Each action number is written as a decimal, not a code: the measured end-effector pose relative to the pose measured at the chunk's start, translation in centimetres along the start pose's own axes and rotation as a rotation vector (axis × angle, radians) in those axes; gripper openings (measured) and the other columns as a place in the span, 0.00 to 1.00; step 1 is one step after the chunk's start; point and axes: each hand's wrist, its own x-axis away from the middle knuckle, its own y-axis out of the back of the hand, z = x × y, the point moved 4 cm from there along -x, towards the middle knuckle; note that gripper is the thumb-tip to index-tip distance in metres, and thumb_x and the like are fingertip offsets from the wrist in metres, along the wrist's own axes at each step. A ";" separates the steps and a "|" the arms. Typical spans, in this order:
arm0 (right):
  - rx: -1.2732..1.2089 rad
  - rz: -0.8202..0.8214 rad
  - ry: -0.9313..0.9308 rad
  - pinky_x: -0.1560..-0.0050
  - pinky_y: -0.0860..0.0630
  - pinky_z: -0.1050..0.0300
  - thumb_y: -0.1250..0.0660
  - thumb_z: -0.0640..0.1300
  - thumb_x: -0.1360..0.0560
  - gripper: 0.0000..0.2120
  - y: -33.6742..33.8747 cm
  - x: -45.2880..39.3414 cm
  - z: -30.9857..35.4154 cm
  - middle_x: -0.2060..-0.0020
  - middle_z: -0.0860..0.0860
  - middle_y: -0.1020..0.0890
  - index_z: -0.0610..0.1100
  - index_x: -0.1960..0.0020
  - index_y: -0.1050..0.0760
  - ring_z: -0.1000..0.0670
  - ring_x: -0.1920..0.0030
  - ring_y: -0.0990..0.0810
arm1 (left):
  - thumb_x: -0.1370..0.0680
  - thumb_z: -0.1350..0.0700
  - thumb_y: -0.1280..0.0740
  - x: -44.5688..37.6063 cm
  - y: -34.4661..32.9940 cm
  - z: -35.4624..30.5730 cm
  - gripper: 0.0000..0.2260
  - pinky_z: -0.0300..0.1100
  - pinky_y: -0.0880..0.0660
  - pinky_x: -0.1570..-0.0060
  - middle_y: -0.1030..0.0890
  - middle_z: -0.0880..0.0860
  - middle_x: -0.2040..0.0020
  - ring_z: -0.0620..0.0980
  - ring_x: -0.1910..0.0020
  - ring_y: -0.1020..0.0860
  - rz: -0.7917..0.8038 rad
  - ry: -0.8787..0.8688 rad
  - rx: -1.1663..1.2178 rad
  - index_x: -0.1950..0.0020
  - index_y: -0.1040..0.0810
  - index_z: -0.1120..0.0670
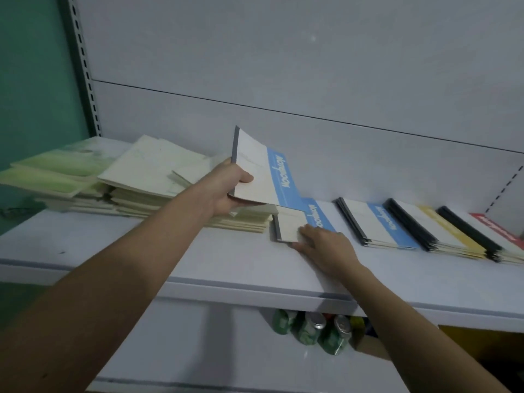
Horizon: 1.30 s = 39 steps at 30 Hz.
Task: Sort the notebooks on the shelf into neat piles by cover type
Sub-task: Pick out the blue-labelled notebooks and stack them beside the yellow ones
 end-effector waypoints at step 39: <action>-0.538 -0.248 -0.412 0.62 0.37 0.53 0.49 0.52 0.17 0.19 3.8 0.5 -0.5 0.68 0.51 0.29 0.47 0.64 0.33 0.44 0.61 0.28 | 0.24 0.69 0.33 -0.7 1.6 0.5 0.21 0.43 0.23 0.65 0.20 0.53 0.42 0.54 0.48 0.21 -0.171 -0.214 -0.130 0.35 0.29 0.52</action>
